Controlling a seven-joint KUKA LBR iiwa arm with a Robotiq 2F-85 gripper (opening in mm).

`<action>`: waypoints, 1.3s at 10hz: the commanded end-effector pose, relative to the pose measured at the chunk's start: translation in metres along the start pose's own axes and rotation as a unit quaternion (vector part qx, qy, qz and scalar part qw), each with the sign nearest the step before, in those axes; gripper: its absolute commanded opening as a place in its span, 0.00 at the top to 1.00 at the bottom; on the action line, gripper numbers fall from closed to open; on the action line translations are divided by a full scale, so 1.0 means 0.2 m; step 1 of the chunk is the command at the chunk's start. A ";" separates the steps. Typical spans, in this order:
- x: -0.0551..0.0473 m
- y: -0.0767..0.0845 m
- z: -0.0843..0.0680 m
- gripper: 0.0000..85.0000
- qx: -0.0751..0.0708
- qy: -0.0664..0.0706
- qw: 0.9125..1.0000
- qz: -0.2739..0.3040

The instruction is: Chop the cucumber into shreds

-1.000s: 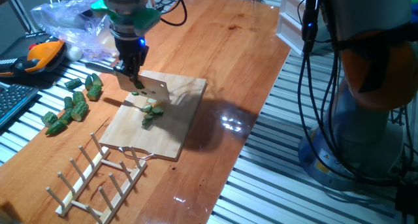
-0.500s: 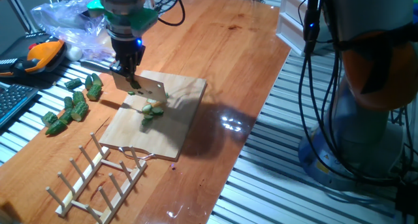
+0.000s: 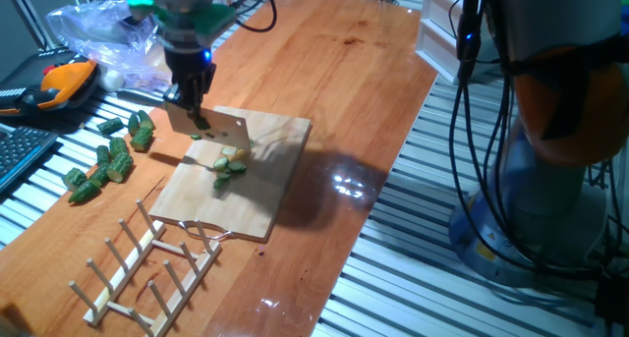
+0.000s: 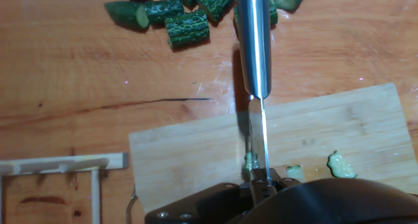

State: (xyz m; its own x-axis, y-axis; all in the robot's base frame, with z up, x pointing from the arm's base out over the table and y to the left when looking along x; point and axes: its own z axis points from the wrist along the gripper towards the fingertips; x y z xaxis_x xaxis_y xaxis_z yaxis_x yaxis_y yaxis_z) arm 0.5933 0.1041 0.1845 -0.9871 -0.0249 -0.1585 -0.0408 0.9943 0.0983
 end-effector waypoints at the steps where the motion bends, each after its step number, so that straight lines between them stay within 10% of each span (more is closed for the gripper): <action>1: 0.00 -0.01 -0.01 1.00 0.005 0.000 1.000 0.000; 4: -0.01 -0.03 -0.02 1.00 -0.009 -0.007 1.000 0.023; 9: -0.02 0.01 -0.04 1.00 0.037 -0.033 0.998 0.048; 13: -0.04 0.07 -0.07 1.00 0.035 -0.038 0.997 0.055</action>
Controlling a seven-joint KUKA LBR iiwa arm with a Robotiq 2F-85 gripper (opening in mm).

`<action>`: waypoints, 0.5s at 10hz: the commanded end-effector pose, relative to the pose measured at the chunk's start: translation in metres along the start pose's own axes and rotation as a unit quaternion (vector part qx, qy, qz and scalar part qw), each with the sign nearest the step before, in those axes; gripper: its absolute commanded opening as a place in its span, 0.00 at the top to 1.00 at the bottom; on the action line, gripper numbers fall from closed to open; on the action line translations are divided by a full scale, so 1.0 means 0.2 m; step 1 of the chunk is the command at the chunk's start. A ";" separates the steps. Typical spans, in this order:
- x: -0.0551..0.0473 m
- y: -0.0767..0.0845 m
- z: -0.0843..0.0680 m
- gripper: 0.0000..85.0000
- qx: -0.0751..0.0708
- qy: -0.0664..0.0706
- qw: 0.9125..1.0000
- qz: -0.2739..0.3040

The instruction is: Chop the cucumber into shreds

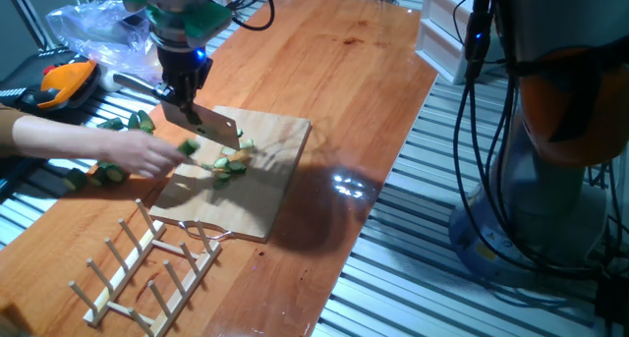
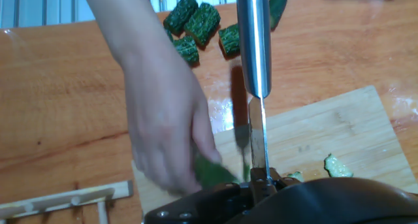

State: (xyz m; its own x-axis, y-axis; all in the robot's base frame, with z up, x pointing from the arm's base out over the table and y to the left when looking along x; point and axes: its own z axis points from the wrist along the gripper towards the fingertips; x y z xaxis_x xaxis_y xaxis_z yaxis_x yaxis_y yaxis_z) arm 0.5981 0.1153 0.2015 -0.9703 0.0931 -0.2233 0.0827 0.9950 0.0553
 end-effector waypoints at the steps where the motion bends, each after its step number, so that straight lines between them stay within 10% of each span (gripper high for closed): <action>1: 0.00 -0.01 0.00 1.00 -0.001 0.000 1.000 -0.001; 5: 0.01 -0.03 0.00 1.00 -0.005 0.006 1.000 -0.006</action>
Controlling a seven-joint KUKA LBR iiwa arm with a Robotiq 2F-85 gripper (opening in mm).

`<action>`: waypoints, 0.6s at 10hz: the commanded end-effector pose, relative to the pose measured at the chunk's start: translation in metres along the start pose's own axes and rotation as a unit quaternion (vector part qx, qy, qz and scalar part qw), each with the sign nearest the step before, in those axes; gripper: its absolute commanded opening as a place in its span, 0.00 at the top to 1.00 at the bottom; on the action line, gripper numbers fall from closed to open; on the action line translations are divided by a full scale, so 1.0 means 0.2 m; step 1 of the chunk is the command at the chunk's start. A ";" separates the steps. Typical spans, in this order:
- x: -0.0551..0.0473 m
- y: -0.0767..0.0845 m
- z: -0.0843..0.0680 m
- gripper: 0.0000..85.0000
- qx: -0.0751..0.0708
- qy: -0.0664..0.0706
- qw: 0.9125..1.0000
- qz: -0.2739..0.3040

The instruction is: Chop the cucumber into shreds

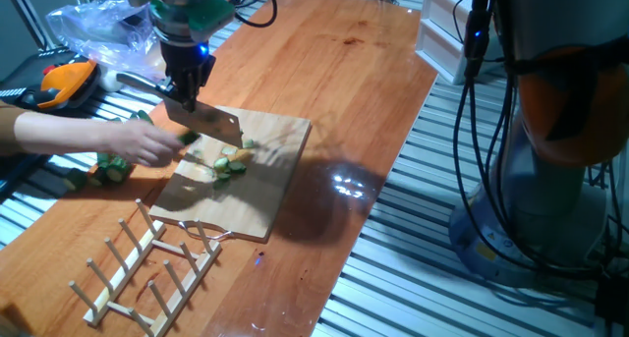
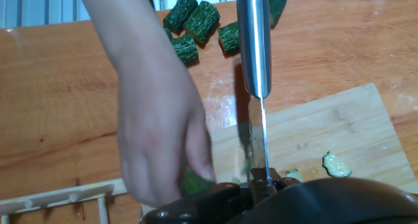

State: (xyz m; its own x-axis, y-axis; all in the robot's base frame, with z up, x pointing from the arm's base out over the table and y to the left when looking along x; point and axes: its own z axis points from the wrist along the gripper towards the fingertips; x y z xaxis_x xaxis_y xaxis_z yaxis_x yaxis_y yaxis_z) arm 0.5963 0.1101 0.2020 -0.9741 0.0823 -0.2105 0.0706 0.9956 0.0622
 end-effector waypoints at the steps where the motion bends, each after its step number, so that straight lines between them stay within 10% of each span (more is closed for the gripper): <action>1: 0.00 0.01 0.00 1.00 0.000 0.001 1.000 0.000; 3: 0.00 0.04 -0.01 1.00 -0.011 0.010 1.000 -0.012; 6: 0.01 0.13 -0.01 1.00 -0.060 0.070 0.996 0.004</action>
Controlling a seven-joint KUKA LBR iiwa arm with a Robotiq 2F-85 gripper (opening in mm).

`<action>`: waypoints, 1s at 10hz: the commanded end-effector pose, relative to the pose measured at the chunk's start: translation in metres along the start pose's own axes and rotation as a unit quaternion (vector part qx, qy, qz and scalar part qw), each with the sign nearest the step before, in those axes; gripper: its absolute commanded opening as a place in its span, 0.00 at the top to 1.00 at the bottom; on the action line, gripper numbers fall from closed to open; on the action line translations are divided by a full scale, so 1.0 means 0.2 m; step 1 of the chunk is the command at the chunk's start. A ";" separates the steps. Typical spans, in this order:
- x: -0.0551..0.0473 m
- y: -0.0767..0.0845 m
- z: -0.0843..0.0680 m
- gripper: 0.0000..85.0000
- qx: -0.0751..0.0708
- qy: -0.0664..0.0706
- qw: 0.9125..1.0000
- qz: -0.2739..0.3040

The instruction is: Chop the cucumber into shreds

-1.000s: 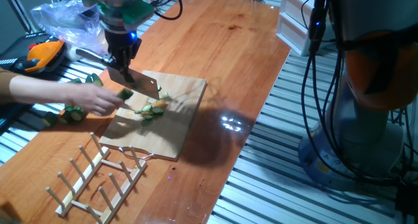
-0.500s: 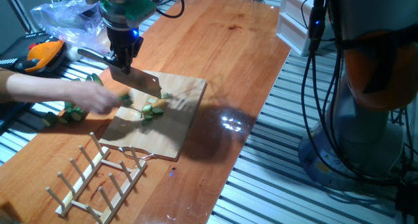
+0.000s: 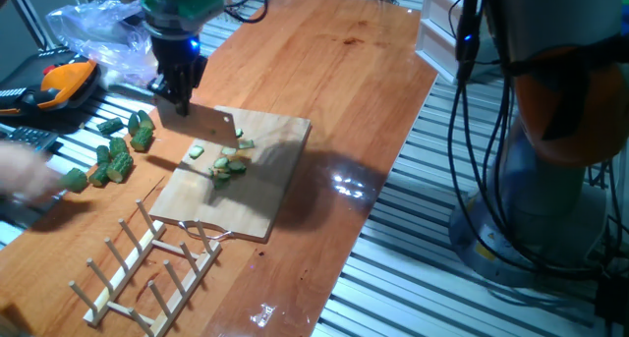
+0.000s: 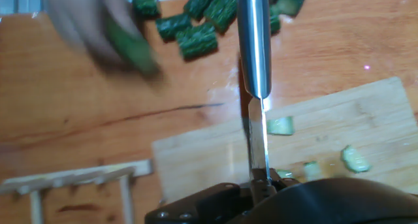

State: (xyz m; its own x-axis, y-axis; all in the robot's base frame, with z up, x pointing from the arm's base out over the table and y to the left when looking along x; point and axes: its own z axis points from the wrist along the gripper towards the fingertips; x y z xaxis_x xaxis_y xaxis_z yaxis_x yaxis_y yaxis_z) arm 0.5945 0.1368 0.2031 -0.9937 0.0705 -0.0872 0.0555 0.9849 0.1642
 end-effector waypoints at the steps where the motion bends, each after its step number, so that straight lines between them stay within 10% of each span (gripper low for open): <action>1: 0.02 0.06 0.02 1.00 -0.010 0.015 0.999 0.036; 3: 0.07 0.26 0.01 1.00 0.001 0.023 0.996 0.086; 5: 0.18 0.34 0.06 1.00 -0.028 0.023 0.995 0.094; 10: 0.27 0.39 0.09 1.00 -0.049 0.030 0.993 0.103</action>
State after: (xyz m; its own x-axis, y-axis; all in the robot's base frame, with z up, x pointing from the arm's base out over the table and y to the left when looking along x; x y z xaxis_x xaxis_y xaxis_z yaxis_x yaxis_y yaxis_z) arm 0.5468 0.2202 0.1950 -0.9673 0.2529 0.0183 0.2484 0.9303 0.2701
